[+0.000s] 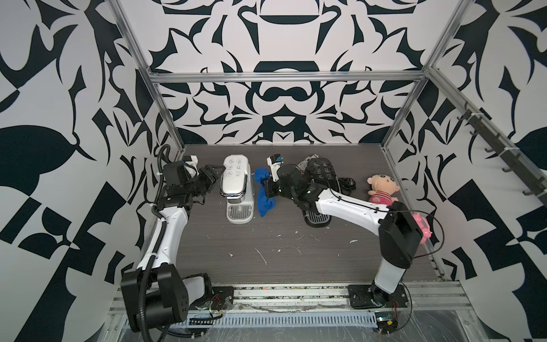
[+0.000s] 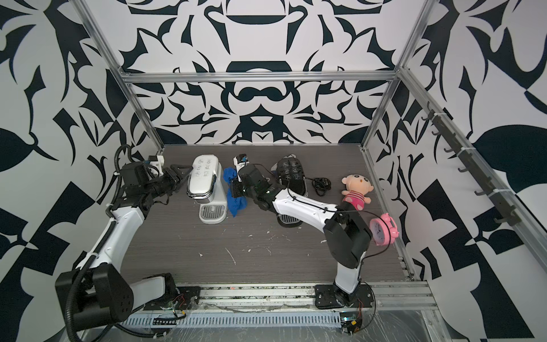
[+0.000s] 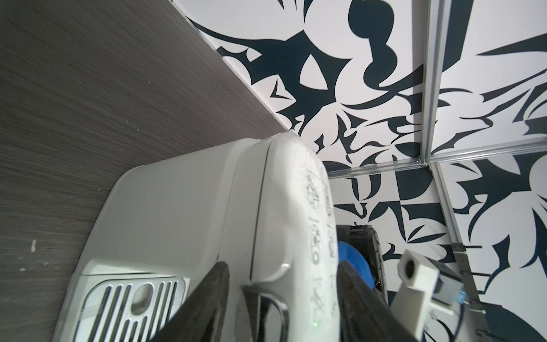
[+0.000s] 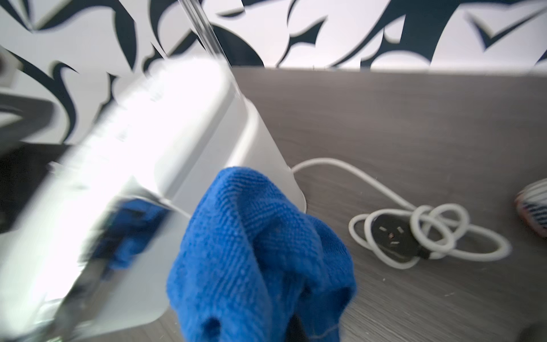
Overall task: Wipe the surface of a coffee machine
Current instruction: Adjust the coffee machine at the center of the board, then adjust the cleaning item.
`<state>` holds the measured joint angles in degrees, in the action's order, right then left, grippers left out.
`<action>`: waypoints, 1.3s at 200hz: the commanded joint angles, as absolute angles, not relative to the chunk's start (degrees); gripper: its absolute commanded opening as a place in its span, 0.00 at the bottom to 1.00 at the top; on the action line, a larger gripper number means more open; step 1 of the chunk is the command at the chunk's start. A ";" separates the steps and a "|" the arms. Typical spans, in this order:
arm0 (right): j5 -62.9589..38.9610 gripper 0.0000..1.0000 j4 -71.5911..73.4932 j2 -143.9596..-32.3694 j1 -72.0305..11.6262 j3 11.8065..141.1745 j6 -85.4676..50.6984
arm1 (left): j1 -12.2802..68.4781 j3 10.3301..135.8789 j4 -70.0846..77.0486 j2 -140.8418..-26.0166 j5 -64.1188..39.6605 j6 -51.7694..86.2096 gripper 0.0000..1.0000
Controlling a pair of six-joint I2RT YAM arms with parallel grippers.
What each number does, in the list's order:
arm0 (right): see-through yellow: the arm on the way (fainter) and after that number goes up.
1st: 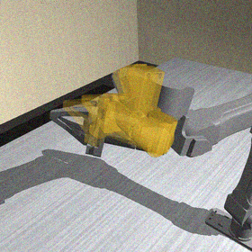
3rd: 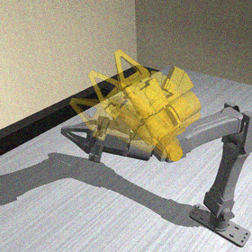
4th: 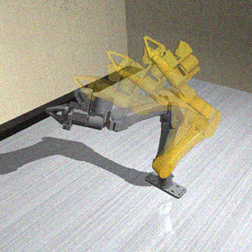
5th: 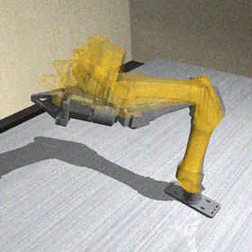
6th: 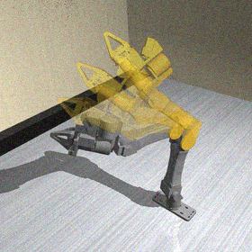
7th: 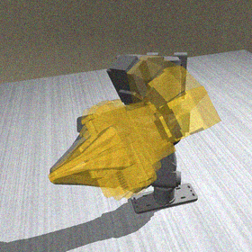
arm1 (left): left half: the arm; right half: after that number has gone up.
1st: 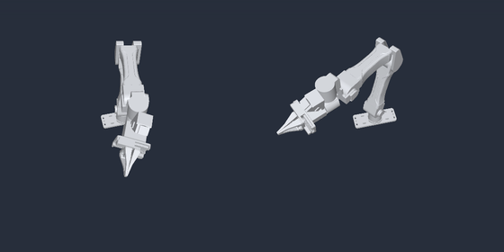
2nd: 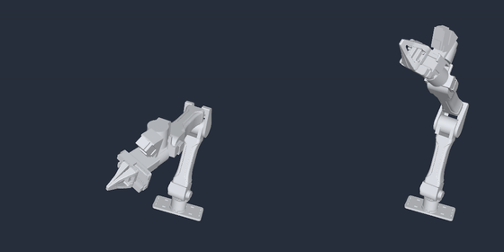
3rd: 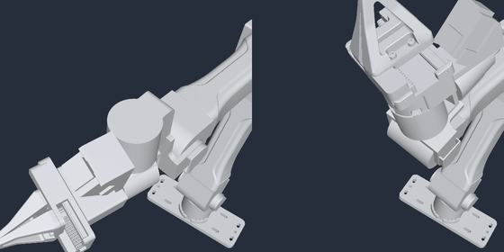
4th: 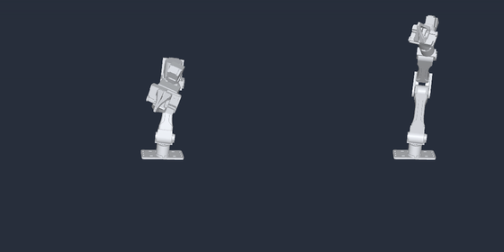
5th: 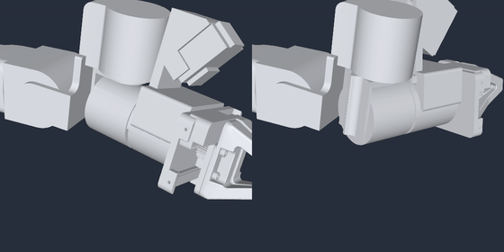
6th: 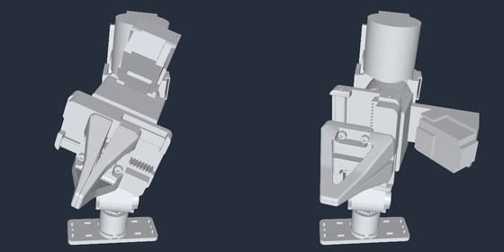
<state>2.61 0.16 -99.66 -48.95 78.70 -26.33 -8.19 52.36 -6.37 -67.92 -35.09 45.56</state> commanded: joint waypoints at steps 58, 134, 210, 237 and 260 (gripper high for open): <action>-5.54 0.00 4.62 -86.18 -52.18 80.54 -15.84 | -1.43 59.60 -9.06 -57.23 -37.27 43.53 0.72; -14.85 0.00 31.60 -80.38 -53.14 70.98 -11.03 | 5.50 65.91 -0.88 -57.15 -49.83 57.72 0.83; -17.72 0.00 25.76 -79.12 -53.78 72.66 2.45 | 12.85 69.73 -7.46 -61.79 -56.15 61.63 0.83; -18.65 0.00 25.79 -78.47 -53.89 72.26 5.42 | 13.79 68.05 -10.28 -61.13 -57.35 59.94 0.83; -18.46 0.00 26.29 -78.07 -53.89 71.86 6.64 | 14.33 66.20 -10.49 -60.44 -59.51 59.50 0.81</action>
